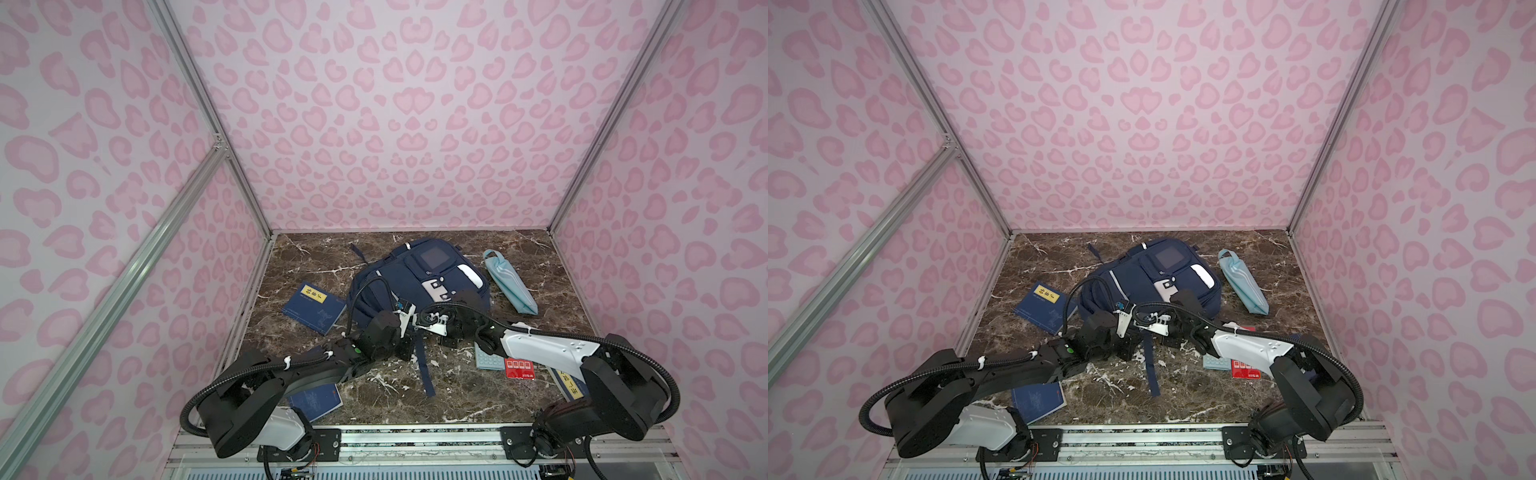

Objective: Pack the student bag

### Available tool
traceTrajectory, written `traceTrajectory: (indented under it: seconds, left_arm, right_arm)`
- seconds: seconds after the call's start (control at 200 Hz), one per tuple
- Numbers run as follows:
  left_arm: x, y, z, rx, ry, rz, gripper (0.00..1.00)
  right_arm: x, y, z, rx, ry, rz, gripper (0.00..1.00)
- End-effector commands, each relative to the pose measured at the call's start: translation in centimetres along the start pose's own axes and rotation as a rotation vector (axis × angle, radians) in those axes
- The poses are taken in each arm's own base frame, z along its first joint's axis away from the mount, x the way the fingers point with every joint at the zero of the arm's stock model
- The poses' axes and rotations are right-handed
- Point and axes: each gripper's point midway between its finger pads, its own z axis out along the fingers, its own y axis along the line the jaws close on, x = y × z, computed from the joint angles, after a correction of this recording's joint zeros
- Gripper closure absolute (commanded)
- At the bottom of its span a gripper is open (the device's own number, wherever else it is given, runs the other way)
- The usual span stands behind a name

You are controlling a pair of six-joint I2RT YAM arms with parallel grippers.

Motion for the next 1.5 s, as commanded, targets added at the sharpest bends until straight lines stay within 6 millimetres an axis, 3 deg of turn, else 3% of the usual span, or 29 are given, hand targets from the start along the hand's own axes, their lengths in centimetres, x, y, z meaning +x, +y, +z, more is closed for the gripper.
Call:
traceTrajectory:
  seconds: [0.0,0.22,0.28,0.395,0.555,0.67,0.765,0.825,1.01,1.24,1.335,1.43,1.495]
  left_arm:
    - [-1.0,1.6,-0.8,-0.080,-0.038,-0.003,0.97]
    - [0.5,8.8,-3.8,-0.268,-0.019,-0.109,0.97]
    - [0.6,9.6,-4.9,-0.286,-0.037,-0.117,0.97]
    - [0.7,9.0,-6.3,-0.268,-0.044,-0.108,0.97]
    - [0.0,5.4,-7.4,-0.114,-0.081,-0.124,0.97]
    - [-0.5,3.2,-7.7,-0.058,-0.084,-0.114,0.97]
    - [-1.1,1.3,-7.4,0.008,-0.093,-0.096,0.97]
    - [-1.5,0.5,-7.2,0.031,-0.095,-0.095,0.97]
    - [-2.7,-0.9,-6.5,0.071,-0.103,-0.093,0.97]
    - [-2.9,-2.4,-5.6,0.125,-0.084,-0.090,0.97]
    - [-2.7,-2.2,-5.5,0.111,-0.077,-0.091,0.97]
    - [-2.6,-1.8,-5.7,0.091,-0.079,-0.090,0.97]
    - [-2.3,-1.1,-5.8,0.060,-0.079,-0.094,0.97]
  right_arm:
    - [1.3,-0.3,0.0,0.024,0.057,-0.014,1.00]
    - [2.0,-1.1,-0.5,0.041,0.075,-0.007,1.00]
    - [2.3,-1.7,-0.9,0.059,0.073,0.002,1.00]
    - [2.7,-4.3,-1.5,0.126,0.059,0.072,1.00]
    - [3.1,-6.5,-1.2,0.187,0.082,0.096,0.97]
    - [2.3,-7.9,-2.2,0.235,0.010,0.175,0.77]
    - [-0.3,-7.1,-3.8,0.213,-0.137,0.190,0.42]
    - [-1.8,-5.7,-4.3,0.177,-0.164,0.165,0.40]
    - [-3.7,-0.1,-3.4,0.051,-0.177,0.038,0.45]
    - [-5.7,1.4,-0.6,-0.006,-0.192,0.026,0.47]
    - [-5.9,1.8,0.1,-0.029,-0.174,0.014,0.64]
    - [-4.9,1.9,0.4,-0.032,-0.125,0.012,0.90]
    - [-4.0,2.1,0.2,-0.033,-0.095,-0.002,0.99]
